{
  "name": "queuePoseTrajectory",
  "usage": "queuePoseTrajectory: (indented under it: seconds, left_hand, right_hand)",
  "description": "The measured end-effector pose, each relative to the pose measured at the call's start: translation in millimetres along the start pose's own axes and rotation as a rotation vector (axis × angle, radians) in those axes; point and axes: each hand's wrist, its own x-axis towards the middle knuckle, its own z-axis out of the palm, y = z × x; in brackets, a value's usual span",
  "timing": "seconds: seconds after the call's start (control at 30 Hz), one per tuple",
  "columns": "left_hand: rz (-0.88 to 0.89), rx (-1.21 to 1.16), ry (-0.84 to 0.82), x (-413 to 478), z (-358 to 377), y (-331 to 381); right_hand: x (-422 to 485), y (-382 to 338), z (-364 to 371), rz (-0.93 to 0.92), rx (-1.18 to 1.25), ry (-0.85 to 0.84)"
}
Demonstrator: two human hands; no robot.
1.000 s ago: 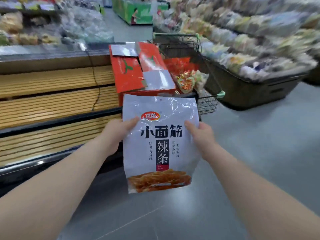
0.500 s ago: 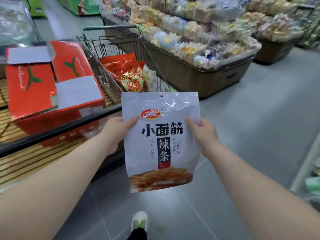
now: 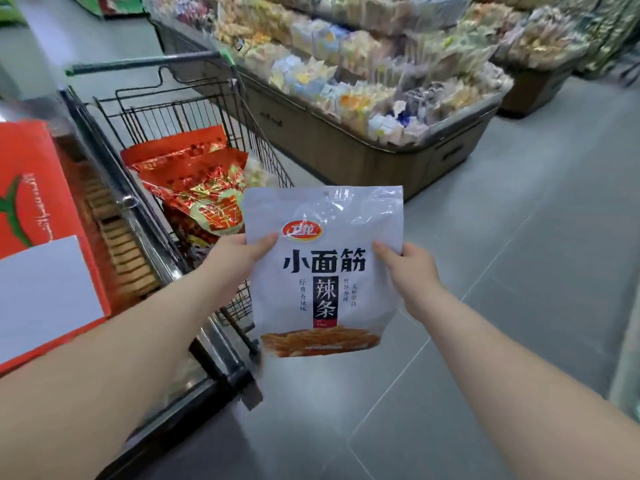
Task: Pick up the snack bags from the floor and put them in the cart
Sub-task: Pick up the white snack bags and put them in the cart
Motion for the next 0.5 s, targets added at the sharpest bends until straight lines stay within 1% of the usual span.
queuePoseTrajectory:
  seconds: [0.1,0.17,0.3,0.33,0.5]
  left_hand:
    - [0.023,-0.012,0.044,49,7,18]
    - [0.040,-0.002,0.107,78,7,25]
    - [0.080,-0.047,0.329,138,5,33]
    - [0.089,-0.082,0.403,153,5,36]
    - [0.107,-0.140,0.639,190,-6,58]
  right_hand:
    - [59,-17,14,-0.004,0.018,-0.047]
    - [93,-29,26,-0.014,0.016,-0.089]
    - [170,-50,60,-0.070,-0.002,-0.231]
    - [192,-59,70,-0.075,-0.009,-0.291]
    - [260,-102,116,-0.080,-0.001,-0.515]
